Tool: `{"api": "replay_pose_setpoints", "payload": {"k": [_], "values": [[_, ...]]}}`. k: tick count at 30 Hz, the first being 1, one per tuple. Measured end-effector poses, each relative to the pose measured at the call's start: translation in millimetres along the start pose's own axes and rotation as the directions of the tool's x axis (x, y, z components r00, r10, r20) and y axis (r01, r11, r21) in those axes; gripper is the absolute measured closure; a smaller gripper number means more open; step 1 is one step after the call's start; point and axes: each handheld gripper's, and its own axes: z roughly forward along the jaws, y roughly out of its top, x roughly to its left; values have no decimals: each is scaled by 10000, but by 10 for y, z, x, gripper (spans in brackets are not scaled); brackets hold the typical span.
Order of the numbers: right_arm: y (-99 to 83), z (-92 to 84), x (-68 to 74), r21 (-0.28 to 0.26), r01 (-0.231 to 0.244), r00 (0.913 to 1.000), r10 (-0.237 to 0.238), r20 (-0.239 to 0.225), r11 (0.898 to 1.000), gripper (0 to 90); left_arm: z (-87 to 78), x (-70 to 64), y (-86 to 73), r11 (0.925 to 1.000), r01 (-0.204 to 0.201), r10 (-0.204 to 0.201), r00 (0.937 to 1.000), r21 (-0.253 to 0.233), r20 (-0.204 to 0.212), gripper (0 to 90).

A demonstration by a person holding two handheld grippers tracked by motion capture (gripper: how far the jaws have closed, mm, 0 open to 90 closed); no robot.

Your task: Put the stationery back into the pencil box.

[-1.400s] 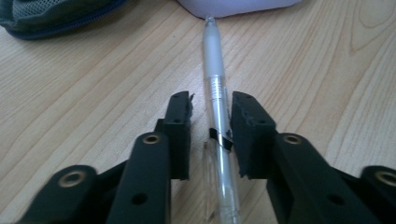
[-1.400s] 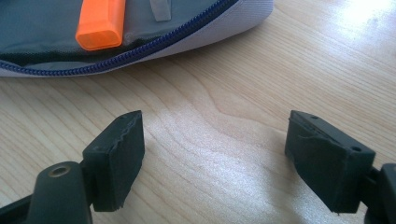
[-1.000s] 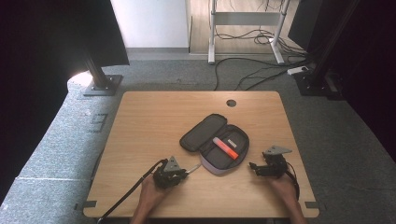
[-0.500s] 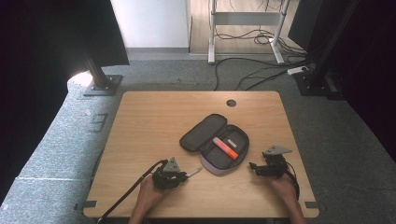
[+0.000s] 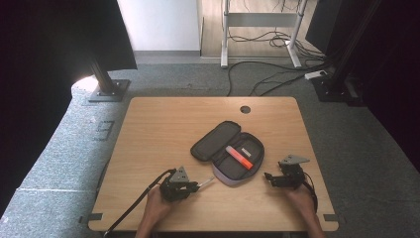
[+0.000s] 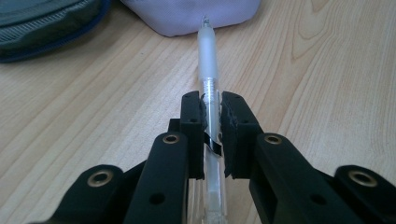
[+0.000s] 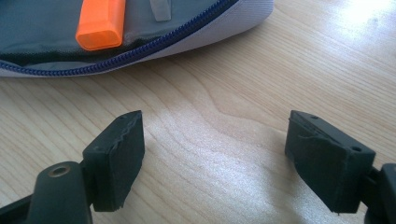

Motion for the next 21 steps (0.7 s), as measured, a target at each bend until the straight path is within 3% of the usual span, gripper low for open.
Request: {"api": "replay_pose_setpoints", "payload": {"k": [7, 21], "values": [[0, 0, 0, -1, -2, 10000, 2, 2, 10000, 195, -129, -11, 37, 9992, 35, -45, 9997, -392, -241, 797], [0, 1, 1, -7, -8, 10000, 8, 14, 10000, 194, -327, -87, 182, 9974, -85, 49, 9987, -722, -506, 797]]}}
